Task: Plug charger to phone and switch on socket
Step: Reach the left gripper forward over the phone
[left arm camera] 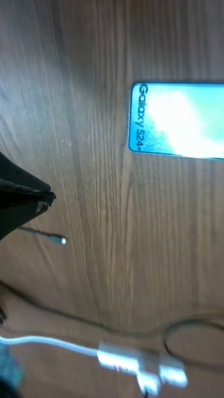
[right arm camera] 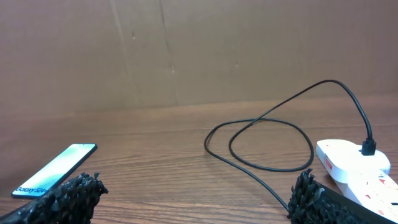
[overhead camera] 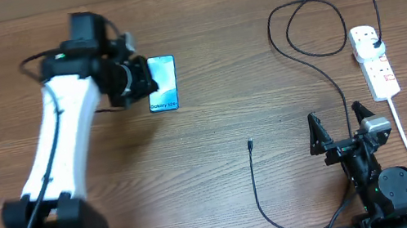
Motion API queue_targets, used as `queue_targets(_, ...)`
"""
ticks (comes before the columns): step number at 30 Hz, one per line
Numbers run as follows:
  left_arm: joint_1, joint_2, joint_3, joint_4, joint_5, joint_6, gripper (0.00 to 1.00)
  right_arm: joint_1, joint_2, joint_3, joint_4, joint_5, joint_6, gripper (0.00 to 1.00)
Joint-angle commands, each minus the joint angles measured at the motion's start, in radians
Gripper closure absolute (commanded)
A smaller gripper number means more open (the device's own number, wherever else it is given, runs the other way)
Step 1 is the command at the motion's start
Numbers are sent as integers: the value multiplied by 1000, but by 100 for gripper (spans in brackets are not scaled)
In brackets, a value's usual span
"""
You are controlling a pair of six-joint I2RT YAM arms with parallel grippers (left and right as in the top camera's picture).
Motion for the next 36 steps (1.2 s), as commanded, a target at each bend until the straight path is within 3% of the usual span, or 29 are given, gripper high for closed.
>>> queue_targets(1, -58, 62, 18, 29, -95, -20, 96, 7, -10, -10, 4, 2, -1, 0)
queue_targets(6, -127, 137, 18, 80, -318, -73, 95, 7, -10, -10, 4, 2, -1, 0)
queue_targets(7, -138, 149, 18, 89, -364, -79, 86, 7, -10, -10, 4, 2, -1, 0)
queue_targets(10, -165, 193, 18, 116, -504, -79, 18, 7, -10, -10, 4, 2, -1, 0)
queue_targets(11, -171, 209, 18, 125, -542, -79, 4, 7, -10, -10, 4, 2, -1, 0)
queue_targets(12, -175, 224, 18, 138, -571, -79, 0, 7, -10, -10, 4, 2, -1, 0)
queue_targets(26, -173, 425, 18, 366, -586, 80, 0, 7, -10, -10, 4, 2, -1, 0)
queue_targets(32, -172, 446, 18, 339, -581, 90, 8, 7, -10, -10, 4, 2, -1, 0)
queue_targets(36, -172, 446, 19, 271, -478, 90, 14, 7, -10, -10, 4, 2, -1, 0)
